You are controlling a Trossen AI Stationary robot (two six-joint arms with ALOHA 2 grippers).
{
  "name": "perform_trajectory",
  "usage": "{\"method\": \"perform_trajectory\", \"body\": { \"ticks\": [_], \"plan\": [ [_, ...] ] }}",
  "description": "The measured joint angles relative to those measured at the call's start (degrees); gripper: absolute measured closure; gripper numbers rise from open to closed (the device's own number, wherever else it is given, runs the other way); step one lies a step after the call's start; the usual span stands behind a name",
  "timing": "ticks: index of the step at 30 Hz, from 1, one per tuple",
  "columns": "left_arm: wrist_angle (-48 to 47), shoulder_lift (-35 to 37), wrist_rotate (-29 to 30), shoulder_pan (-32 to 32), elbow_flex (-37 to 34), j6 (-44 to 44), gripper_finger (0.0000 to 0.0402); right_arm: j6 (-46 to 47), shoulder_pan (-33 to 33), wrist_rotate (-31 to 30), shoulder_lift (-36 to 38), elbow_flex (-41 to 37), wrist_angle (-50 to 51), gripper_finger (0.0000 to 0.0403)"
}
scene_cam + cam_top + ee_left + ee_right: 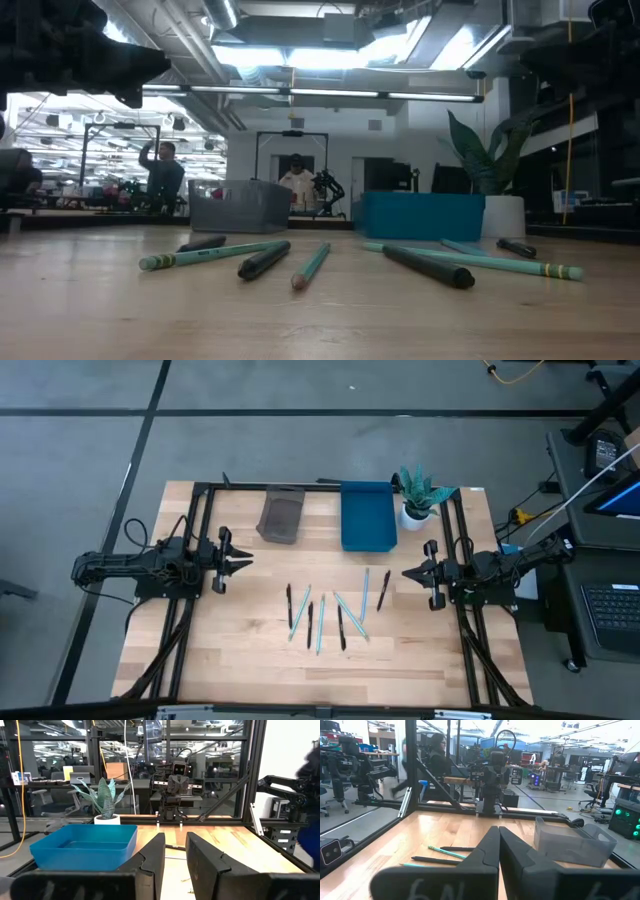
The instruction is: Sort pens & pencils
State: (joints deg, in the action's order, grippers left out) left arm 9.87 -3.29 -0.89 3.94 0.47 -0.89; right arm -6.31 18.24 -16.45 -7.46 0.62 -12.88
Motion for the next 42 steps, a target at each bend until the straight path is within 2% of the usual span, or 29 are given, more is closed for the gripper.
{"method": "perform_trajectory", "body": {
  "ticks": [17,20,28,32,38,42],
  "plan": [
    [-0.01,-0.01,-0.02,-0.01,0.0,-0.02,0.0329,0.05,0.0,0.02,-0.02,0.0,-0.7,0.0397],
    [-0.01,-0.01,-0.02,-0.02,0.0,-0.02,0.0329,3.9,-0.01,1.4,-0.02,0.0,-1.86,0.0397],
    [0.57,-0.02,-0.02,-0.01,0.01,-0.09,0.0329,11.93,0.0,1.99,0.0,0.02,-17.75,0.0397],
    [5.44,-0.02,-0.02,0.0,0.0,-2.11,0.0329,11.63,0.0,1.97,0.0,0.04,-26.25,0.0397],
    [16.69,0.0,-0.2,0.0,0.03,-10.25,0.0329,9.6,0.0,1.17,-0.03,0.04,-30.32,0.0397],
    [17.62,-0.02,-2.19,0.0,0.04,-14.08,0.0329,9.12,0.0,1.11,-0.02,0.04,-30.69,0.0397]
  ]
}}
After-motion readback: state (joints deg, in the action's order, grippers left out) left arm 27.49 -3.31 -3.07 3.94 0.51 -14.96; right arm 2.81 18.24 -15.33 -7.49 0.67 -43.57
